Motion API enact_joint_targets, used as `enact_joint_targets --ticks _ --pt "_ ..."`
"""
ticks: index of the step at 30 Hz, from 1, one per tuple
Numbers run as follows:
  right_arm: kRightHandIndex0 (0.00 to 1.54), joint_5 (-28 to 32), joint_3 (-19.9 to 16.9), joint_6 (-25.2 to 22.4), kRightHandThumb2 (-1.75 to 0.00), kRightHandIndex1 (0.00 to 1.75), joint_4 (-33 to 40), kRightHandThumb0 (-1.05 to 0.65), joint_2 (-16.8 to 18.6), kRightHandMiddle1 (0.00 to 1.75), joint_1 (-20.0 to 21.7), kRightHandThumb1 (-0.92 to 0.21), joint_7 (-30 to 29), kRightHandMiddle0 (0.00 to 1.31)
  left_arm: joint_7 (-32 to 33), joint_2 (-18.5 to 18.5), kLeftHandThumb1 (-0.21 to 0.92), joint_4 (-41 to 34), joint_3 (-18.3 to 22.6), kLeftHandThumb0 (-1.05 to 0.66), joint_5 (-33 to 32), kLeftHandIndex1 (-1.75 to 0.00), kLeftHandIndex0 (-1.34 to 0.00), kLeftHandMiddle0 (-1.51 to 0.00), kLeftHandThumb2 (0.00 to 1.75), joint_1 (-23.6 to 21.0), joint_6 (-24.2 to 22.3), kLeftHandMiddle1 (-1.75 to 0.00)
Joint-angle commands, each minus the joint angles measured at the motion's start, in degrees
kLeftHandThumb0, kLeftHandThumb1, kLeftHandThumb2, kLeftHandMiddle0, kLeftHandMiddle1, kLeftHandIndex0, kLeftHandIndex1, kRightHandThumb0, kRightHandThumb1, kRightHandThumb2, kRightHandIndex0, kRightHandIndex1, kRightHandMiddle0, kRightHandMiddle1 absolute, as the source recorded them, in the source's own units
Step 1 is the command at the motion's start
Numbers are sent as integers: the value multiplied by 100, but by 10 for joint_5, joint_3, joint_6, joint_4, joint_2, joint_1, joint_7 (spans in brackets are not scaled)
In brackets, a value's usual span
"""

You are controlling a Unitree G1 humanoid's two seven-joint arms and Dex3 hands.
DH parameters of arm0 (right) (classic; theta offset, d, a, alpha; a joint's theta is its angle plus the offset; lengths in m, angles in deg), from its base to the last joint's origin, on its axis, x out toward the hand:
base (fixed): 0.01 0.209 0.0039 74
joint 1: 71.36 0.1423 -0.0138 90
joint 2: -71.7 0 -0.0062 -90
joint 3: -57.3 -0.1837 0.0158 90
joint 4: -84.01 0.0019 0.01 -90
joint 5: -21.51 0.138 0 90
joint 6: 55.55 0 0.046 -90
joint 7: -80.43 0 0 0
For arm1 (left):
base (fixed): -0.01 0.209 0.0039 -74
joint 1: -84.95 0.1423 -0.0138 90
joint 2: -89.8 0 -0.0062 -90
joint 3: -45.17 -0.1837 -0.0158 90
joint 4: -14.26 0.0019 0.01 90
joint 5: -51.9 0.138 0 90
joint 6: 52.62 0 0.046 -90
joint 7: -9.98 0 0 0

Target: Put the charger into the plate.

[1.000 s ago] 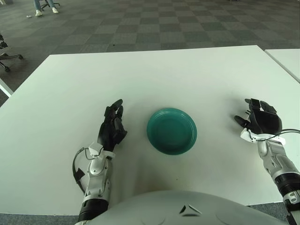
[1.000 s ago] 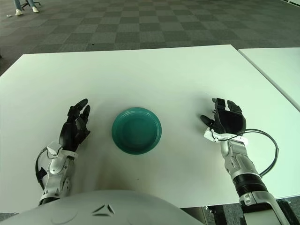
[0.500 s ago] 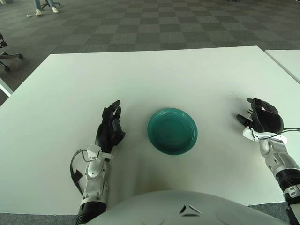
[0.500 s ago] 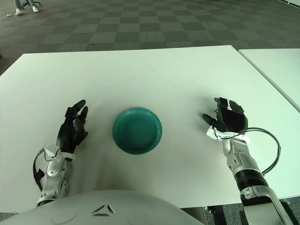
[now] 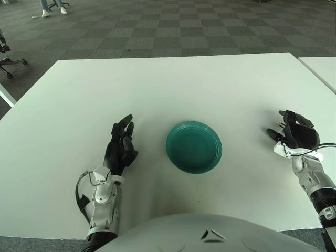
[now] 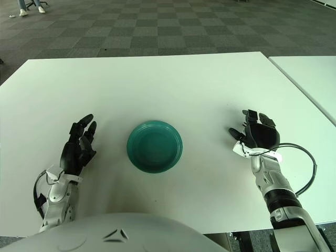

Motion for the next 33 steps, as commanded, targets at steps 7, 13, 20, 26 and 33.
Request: enact_joint_targets --ticks 7,13,20,26,33 --pt "29 12 39 -51 -66 1 -25 -95 23 74 -72 -92 90 0 2 -10 92 24 5 -89 2 -72 0 -29 103 19 -19 -1" --pt "32 27 41 -52 -68 2 -25 -96 24 73 -66 -92 125 0 1 -13 92 25 6 -89 0 -70 0 -28 103 16 -20 0" --pt "31 50 43 -47 -73 1 -99 -97 23 62 -17 -92 188 0 0 -15 92 22 7 -88 -2 -70 0 -28 103 15 -24 0" --pt "35 75 41 -51 -75 3 -138 -96 29 52 9 -92 246 0 0 -16 92 19 7 -88 -3 -70 0 -28 103 15 -27 0" --pt "43 97 32 -55 -76 7 -186 -92 43 47 32 -92 278 0 -1 -18 92 17 9 -88 -5 -70 0 -28 103 14 -30 0"
